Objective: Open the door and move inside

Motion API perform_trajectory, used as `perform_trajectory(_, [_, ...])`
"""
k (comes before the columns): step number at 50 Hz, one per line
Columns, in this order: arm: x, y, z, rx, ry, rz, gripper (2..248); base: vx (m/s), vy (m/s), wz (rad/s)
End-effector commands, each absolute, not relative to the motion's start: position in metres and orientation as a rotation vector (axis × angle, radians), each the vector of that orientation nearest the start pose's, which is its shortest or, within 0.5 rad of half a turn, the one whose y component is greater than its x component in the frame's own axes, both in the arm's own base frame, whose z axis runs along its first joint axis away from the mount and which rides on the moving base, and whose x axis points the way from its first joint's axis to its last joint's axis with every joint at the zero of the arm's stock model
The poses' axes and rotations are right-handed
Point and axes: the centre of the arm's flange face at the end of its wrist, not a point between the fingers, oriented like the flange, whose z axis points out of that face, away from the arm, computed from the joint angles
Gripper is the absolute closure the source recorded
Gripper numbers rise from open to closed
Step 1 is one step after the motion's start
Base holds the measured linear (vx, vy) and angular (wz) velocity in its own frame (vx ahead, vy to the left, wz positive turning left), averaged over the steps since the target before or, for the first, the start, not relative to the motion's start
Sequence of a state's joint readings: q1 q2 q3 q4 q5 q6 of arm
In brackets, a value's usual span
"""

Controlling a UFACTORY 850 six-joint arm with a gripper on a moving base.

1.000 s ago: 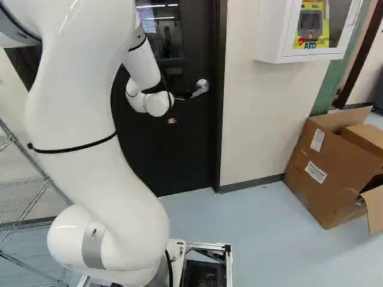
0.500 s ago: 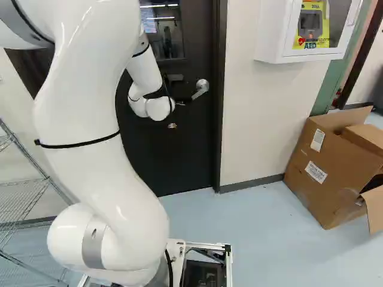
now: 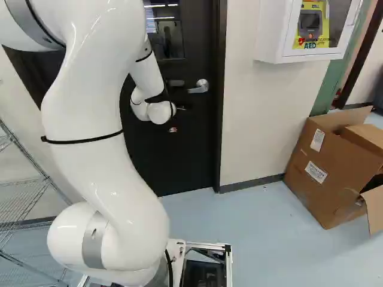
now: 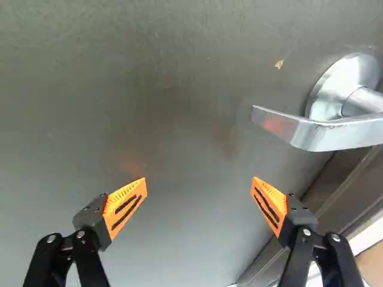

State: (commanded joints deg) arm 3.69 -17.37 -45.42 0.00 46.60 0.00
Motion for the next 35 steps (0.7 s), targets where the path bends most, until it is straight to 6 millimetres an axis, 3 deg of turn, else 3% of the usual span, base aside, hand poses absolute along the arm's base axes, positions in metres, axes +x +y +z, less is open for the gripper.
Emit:
perform_trajectory(10, [0.523,0.032,0.41,-2.468,-0.075,-1.881,3,0.0,0.0,0.0])
perform_trajectory(35, [0.47,0.019,0.438,-2.443,-0.05,-1.934,3,0.0,0.0,0.0])
